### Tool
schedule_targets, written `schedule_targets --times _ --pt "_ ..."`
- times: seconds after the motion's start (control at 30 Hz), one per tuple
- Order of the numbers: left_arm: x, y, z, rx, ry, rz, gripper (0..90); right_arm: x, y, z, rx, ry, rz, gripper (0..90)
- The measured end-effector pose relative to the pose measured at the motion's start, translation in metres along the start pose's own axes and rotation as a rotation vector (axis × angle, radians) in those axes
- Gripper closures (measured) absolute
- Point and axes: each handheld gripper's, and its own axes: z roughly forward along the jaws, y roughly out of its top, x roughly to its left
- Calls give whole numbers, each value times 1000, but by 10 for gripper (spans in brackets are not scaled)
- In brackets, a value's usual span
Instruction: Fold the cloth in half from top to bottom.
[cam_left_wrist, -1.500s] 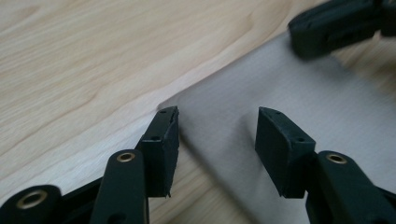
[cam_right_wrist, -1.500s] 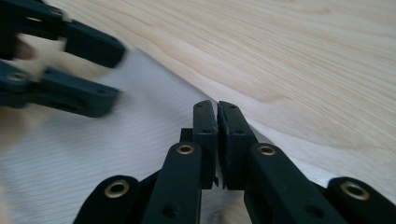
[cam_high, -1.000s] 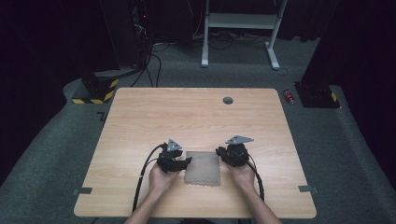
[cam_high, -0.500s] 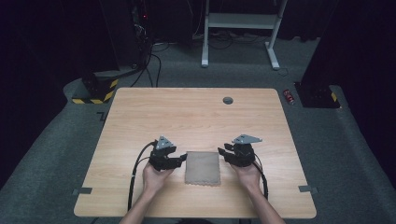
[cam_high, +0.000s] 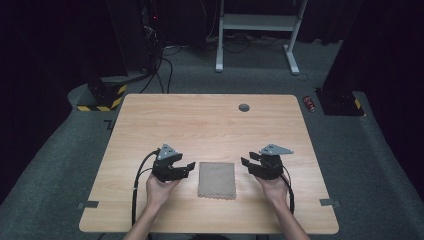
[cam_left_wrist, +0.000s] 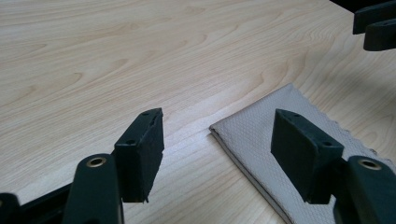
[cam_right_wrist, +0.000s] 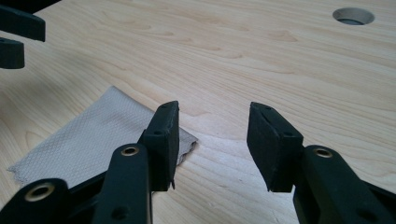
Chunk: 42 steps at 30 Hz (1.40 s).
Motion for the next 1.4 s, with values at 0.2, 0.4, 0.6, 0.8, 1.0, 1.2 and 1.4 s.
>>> schedule_targets --times 0.2,0.4,0.6,0.8,1.0,1.2,1.4 --pt "6 -6 -9 -15 14 -15 349 -4 -3 -11 -20 -13 0 536" --pt "17 -14 -20 -30 32 -43 349 -8 -8 -21 -40 -21 13 537" --pt "24 -18 -30 -47 53 -59 349 -11 -15 -28 -48 -31 29 538" --pt "28 -24 -34 -48 67 -73 349 -15 -23 -34 -52 -42 42 538" --pt "33 -34 -37 -31 94 -74 349 -16 -32 -38 -49 -55 52 539" --pt "42 -48 -38 3 166 -70 350 -21 -49 -35 3 -111 46 541" --pt "56 -66 -29 77 249 -67 350 -28 -68 -25 78 -183 55 540"
